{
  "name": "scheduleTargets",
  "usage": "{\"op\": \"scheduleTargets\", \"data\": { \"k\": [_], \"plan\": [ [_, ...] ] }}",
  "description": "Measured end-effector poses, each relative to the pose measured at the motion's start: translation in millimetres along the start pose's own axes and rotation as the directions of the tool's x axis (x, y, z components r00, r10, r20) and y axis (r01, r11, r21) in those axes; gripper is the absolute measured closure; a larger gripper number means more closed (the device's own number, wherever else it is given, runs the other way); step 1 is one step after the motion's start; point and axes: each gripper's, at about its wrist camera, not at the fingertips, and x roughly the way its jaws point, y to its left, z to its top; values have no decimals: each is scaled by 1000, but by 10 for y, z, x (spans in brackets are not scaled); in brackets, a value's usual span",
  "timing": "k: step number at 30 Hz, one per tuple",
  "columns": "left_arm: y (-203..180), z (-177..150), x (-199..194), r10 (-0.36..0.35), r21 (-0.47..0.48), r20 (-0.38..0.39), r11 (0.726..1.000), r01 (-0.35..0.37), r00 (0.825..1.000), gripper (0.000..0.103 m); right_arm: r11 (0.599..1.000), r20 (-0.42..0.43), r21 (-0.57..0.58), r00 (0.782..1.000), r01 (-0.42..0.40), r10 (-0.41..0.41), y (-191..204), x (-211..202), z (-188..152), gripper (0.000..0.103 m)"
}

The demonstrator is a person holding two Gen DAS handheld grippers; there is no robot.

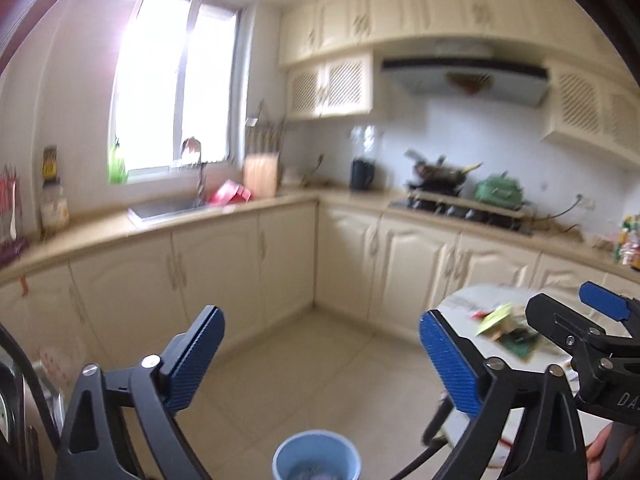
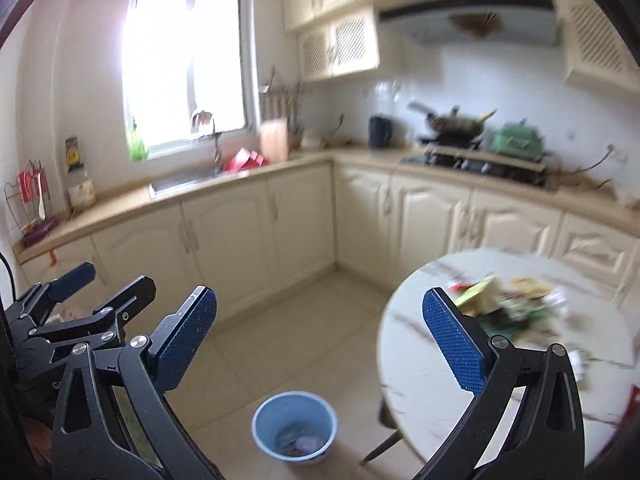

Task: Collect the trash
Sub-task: 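Move both tools back toward the table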

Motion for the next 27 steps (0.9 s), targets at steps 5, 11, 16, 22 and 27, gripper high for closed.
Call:
{"op": "scheduleTargets", "data": {
  "k": [5,11,16,22,27],
  "plan": [
    [-335,-183,-711,-48,36,99,998,45,994,1,999,97,22,994,49,-51,-137,-732,138,0],
    [-293,-586,-1448,-103,55,184,994,95,978,1,991,200,48,971,126,-133,-336,-1410,179,0],
    [-137,-1056,-1409,-129,68,235,991,116,963,1,981,245,69,950,182,-193,-482,-1711,183,0],
    [-274,-1243,-1084,-173,113,222,982,151,960,1,966,268,96,929,240,-257,-713,-1831,189,0],
    [-413,-1157,-721,-205,141,198,974,179,959,1,949,269,115,910,295,-315,-911,-1869,126,0]
  ]
}}
